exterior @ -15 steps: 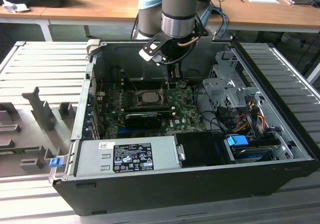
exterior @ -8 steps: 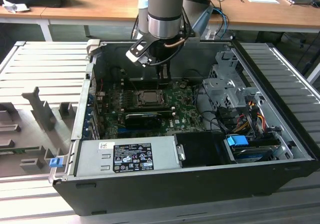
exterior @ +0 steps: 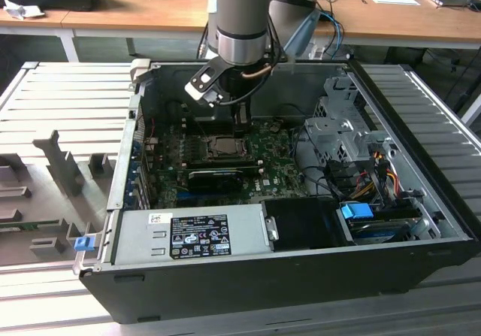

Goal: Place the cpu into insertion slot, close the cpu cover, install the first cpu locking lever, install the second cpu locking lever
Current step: 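Close the cpu cover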

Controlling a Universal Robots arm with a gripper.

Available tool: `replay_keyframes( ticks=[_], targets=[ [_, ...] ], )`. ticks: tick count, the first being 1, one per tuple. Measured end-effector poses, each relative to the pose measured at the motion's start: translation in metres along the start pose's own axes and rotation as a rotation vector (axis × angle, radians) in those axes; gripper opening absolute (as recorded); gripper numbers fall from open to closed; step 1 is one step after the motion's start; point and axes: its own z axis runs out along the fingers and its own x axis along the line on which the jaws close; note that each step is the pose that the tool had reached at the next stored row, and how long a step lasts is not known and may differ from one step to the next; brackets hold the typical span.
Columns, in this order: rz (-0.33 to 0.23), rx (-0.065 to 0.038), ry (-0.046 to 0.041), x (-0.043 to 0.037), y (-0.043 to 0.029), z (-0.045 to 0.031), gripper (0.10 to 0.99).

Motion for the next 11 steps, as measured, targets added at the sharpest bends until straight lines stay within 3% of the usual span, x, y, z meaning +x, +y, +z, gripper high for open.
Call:
replay_keyframes(
  ticks=[3,6,11],
  targets=[
    [0.0,0.0,0.0003,0.0,-0.005,0.0002,0.106],
    [0.0,0.0,0.0007,0.0,-0.0152,0.0,0.106],
    [0.0,0.0,0.002,0.0,-0.024,0.0,0.106]
  ],
)
